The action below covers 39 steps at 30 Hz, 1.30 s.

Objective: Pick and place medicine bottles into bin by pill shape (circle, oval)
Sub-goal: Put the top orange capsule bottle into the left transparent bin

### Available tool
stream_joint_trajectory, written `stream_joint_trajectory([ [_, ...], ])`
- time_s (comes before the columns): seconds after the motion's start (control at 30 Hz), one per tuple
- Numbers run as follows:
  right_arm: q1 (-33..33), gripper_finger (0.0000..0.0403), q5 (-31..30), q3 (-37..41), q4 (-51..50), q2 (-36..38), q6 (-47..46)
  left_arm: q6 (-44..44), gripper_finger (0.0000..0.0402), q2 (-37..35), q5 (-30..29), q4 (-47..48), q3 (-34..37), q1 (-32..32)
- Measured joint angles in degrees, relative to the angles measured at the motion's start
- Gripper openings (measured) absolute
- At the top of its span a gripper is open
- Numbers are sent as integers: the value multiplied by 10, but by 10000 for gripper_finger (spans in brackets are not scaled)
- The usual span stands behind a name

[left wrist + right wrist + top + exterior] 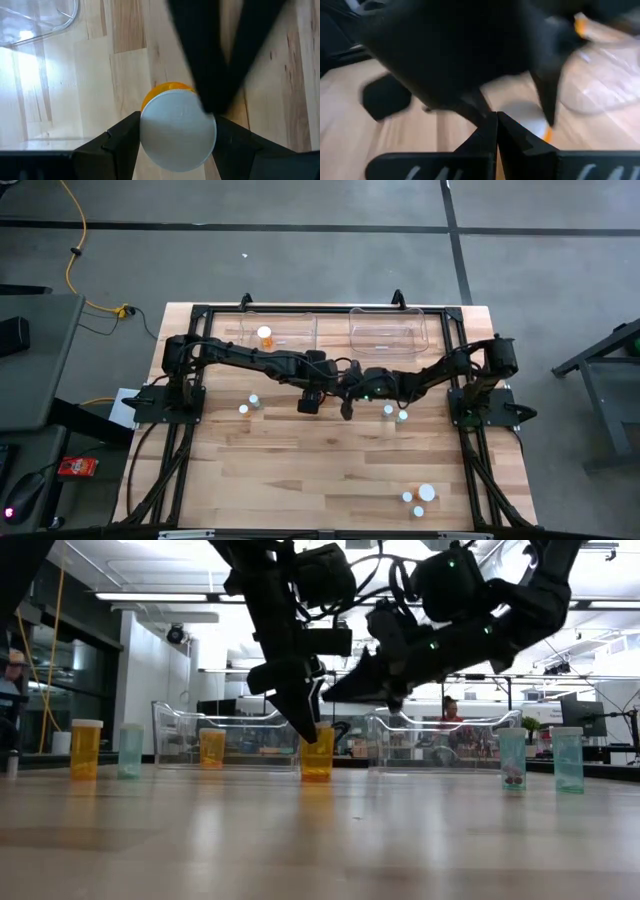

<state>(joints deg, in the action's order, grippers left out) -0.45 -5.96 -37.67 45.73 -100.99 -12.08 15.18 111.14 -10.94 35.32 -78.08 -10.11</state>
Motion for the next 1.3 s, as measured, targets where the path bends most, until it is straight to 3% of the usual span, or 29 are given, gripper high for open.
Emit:
stream_joint_trajectory([
  [0.27,-3,0,-3,-37,-69,0,23,3,198,2,-10,-17,-2,0],
  [0.37,-4,0,-35,-39,-100,0,21,4,198,3,-10,-19,-9,0],
  [1.3,-29,0,-49,-41,-61,-60,16,-12,198,3,-9,-20,-5,-8],
])
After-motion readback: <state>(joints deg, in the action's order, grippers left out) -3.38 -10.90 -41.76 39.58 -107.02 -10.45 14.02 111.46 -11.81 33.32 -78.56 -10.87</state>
